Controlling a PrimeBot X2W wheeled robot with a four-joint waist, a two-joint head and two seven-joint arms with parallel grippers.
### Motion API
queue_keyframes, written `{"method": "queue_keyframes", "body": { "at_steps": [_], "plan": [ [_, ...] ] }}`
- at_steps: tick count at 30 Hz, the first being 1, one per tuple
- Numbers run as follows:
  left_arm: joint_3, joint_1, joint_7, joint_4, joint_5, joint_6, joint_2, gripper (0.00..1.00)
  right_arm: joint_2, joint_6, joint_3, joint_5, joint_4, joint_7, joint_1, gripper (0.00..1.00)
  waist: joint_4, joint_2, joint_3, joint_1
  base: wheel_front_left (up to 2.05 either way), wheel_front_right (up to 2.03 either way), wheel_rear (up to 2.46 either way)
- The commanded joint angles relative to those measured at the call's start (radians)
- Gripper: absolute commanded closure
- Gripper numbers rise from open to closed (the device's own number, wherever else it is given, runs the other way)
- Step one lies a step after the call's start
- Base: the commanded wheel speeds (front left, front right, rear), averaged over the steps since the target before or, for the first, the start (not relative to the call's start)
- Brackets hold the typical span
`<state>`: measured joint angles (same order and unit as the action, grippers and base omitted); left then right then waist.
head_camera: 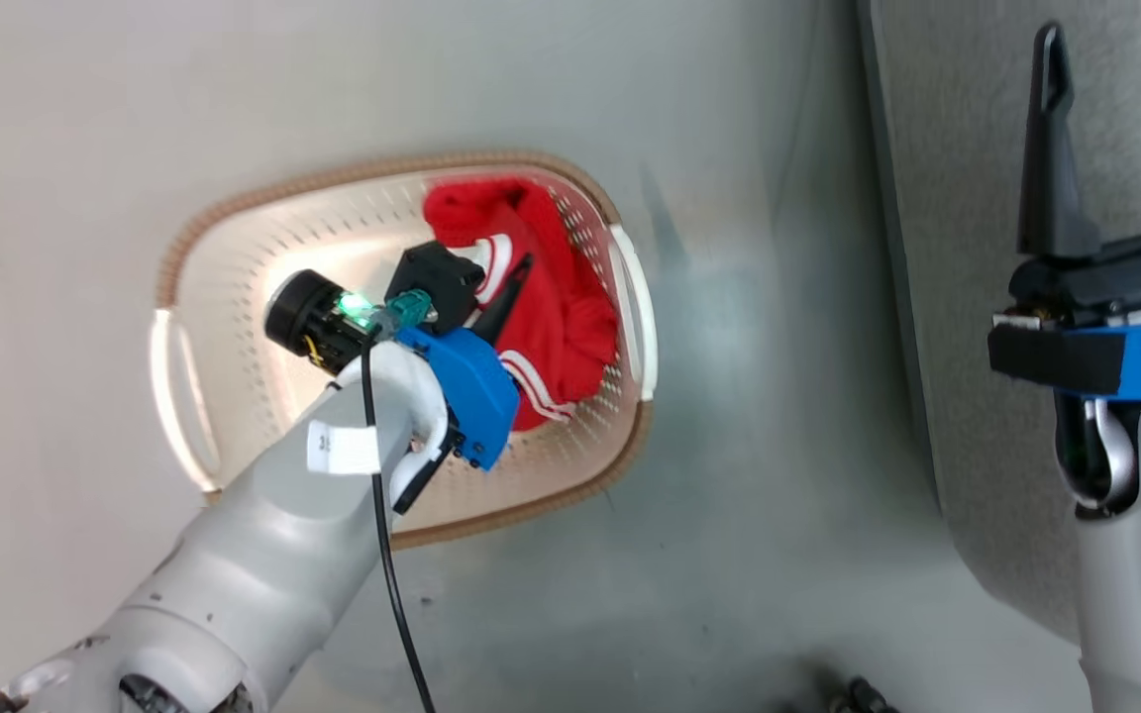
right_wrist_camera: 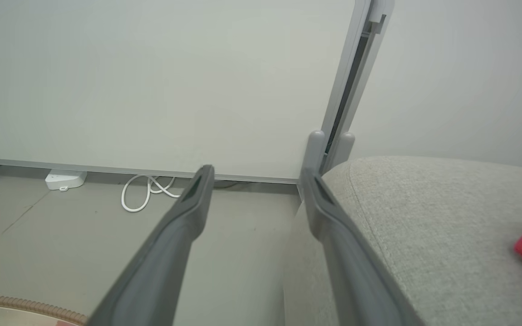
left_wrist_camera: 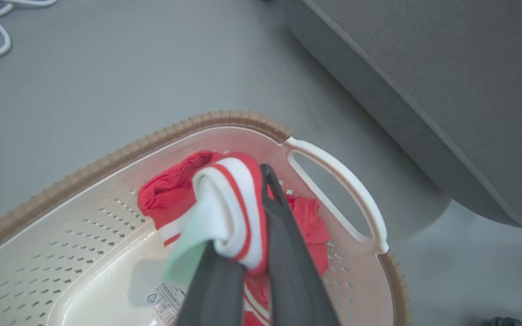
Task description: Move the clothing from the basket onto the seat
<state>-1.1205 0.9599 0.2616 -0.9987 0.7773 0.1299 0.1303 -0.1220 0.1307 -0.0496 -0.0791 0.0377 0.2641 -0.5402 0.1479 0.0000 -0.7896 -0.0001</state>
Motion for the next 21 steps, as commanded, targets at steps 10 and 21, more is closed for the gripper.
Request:
{"method": "queue_keyframes", "body": {
  "at_steps": [10,21],
  "plan": [
    [0.203,-0.175,0.005,0.188,-0.156,0.001,0.001,1.0,-0.026,0.0,-0.028,0.016,0.044,0.001,0.136,0.0,-0.098,0.0,0.263,0.0001,0.0,0.0,0.0],
    [0.36,-0.311,0.005,0.368,-0.308,0.001,-0.007,1.0,-0.019,0.0,-0.034,0.015,0.082,0.001,0.246,0.0,-0.128,0.0,0.465,0.0001,0.0,0.0,0.0]
  ]
}}
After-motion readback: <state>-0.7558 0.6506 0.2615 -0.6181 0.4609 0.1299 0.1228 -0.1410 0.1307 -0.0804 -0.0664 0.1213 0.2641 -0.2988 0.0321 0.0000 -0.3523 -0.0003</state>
